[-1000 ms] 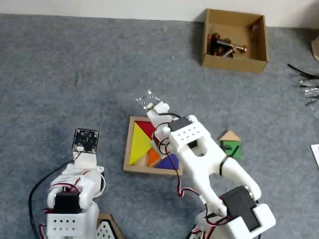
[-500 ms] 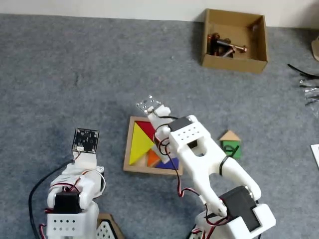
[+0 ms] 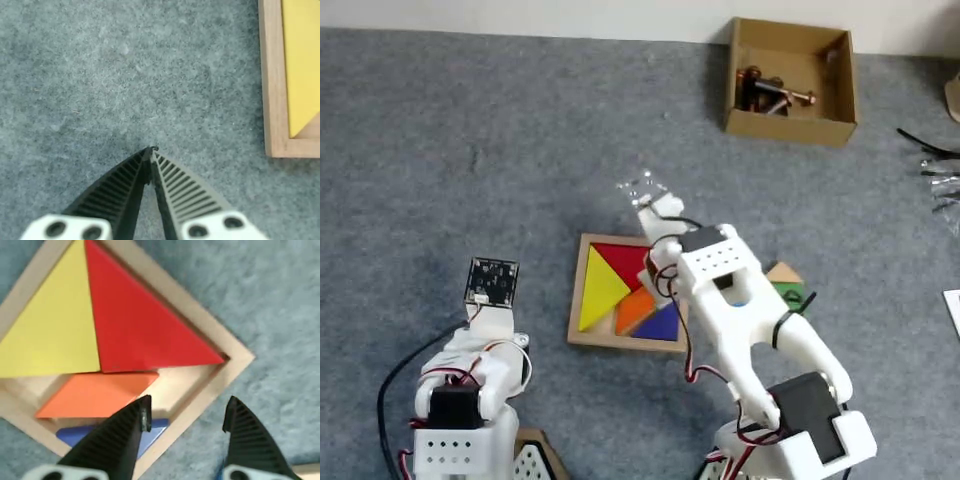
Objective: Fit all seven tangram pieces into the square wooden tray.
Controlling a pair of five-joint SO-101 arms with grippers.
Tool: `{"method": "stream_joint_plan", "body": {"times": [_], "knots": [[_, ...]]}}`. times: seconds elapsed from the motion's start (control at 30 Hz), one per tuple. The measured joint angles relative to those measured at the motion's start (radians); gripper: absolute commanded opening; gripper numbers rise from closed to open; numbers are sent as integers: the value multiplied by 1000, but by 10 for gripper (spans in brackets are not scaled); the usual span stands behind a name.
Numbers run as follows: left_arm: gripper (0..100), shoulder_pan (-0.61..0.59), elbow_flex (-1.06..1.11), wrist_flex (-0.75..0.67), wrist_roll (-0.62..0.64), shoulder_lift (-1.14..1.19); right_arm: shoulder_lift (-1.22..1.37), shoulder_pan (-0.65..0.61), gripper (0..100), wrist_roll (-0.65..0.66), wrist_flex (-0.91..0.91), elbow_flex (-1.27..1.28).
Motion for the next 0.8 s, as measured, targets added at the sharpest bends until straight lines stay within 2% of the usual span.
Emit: {"method": "stream_joint_plan", "body": {"times": [0.23,0.43,0.8], "knots": [[5,0,0,0,0,0,0,2,228,0,-9,12],[5,0,0,0,0,0,0,-81,228,0,-9,12],[5,0,0,0,0,0,0,-126,228,0,-11,44]]}}
